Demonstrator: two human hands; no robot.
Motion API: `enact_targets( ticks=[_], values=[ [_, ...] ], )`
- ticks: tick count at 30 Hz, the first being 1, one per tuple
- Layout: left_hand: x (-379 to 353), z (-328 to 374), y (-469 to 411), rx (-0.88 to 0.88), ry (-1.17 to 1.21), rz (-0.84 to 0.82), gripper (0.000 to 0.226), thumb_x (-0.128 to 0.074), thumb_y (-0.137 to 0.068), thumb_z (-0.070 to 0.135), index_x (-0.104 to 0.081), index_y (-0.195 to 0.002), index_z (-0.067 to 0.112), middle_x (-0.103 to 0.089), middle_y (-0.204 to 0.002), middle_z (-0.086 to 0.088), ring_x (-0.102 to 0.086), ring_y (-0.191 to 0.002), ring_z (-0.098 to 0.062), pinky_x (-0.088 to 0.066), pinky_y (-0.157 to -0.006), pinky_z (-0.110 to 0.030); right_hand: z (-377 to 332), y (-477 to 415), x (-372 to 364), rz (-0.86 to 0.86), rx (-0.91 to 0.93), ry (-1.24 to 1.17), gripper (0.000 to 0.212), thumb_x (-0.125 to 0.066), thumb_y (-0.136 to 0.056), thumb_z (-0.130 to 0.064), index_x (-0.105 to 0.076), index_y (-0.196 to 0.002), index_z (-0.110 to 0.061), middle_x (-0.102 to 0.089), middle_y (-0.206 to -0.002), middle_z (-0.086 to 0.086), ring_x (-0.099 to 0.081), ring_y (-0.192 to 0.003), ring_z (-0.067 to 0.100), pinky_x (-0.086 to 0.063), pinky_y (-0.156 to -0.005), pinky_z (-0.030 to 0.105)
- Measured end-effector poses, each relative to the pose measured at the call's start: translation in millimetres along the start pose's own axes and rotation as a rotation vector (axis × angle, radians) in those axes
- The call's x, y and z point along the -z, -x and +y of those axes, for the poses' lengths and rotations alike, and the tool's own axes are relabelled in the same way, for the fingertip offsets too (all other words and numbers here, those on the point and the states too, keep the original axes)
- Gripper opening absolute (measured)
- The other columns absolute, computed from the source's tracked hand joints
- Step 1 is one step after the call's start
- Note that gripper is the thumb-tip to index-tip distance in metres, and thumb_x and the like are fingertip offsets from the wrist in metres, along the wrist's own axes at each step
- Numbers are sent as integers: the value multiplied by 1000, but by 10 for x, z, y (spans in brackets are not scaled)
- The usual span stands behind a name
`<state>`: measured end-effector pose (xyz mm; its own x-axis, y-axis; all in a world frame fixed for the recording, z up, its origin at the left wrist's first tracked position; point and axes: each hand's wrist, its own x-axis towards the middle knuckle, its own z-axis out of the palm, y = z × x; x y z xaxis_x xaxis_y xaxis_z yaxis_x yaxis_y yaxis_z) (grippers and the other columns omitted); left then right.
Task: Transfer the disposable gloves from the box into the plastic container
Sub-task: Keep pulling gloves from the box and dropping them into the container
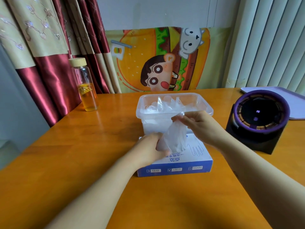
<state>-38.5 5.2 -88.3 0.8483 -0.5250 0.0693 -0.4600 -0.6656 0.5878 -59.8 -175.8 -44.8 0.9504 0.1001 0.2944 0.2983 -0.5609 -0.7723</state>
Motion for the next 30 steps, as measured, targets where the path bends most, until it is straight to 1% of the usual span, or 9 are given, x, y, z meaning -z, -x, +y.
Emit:
enact_targets(
  ticks=[3, 7, 9, 13, 15, 18, 21, 25, 30],
  values=[
    [9, 13, 3, -1, -18, -4, 26, -63, -89, 32, -58, -113, 23, -65, -107, 4, -60, -93, -11, -54, -86, -36, -112, -47, 73, -10, 69, 91, 32, -45, -97, -32, -71, -107, -15, -67, -107, -11, -59, -97, -2, -41, -82, 3],
    [14, 22, 1, 1, -71, -13, 31, -61, -90, 35, -55, -118, 23, -62, -112, 5, -57, -95, -10, -51, -85, -28, -261, -124, 138, 23, 141, 161, 33, -46, -98, -31, -73, -99, -13, -71, -101, -7, -63, -92, 4, -46, -85, 20],
    [20, 33, 1, -6, -74, -16, 29, -61, -91, 34, -54, -117, 24, -61, -112, 6, -55, -94, -7, -48, -81, -23, -343, -178, 174, 63, 161, 171, 33, -45, -98, -33, -73, -99, -15, -71, -95, -10, -63, -87, 2, -47, -80, 22],
    [33, 20, 5, 15, -43, -40, 40, -63, -89, 37, -51, -125, 29, -61, -120, 9, -56, -100, -7, -47, -84, -22, -457, -269, 279, 136, 200, 108, 28, -43, -100, -29, -70, -95, -22, -69, -86, -12, -59, -70, -7, -44, -66, 8],
    [75, 19, 12, 25, -34, -75, 48, -64, -87, 42, -47, -130, 32, -59, -125, 10, -56, -105, -7, -49, -87, -23, -515, -298, 330, 144, 208, 86, 27, -42, -100, -27, -67, -91, -26, -69, -85, -10, -58, -65, -6, -44, -62, 7],
    [198, -3, -2, 46, 68, -148, 59, -67, -82, 53, -40, -133, 38, -55, -132, 15, -55, -112, -5, -49, -93, -25, -647, -350, 425, 197, 214, 8, 28, -42, -100, -28, -68, -91, -24, -70, -85, -5, -62, -71, 7, -49, -67, 17],
    [387, 2, 18, 59, 213, -188, 76, -65, -67, 75, -41, -133, 45, -56, -133, 14, -57, -115, -5, -51, -96, -34, -762, -405, 504, 198, 215, 14, 29, -44, -99, -32, -70, -99, -21, -72, -90, 8, -67, -81, 21, -54, -78, 35],
    [704, 215, 71, 17, 313, -5, 83, -60, -66, 70, -29, -141, 49, -41, -146, 15, -47, -119, 1, -40, -94, -20, -855, -448, 520, 73, 204, -13, 29, -44, -98, -32, -69, -104, -18, -72, -95, 10, -69, -85, 22, -57, -81, 38],
    [1003, 570, -19, -95, 213, 291, 96, -64, -74, 60, -13, -151, 37, -17, -155, 19, -20, -131, 5, -23, -101, -21, -933, -568, 527, -32, 182, -136, 27, -46, -97, -33, -70, -100, -20, -73, -96, 4, -70, -90, 20, -56, -86, 38]
  ],
)
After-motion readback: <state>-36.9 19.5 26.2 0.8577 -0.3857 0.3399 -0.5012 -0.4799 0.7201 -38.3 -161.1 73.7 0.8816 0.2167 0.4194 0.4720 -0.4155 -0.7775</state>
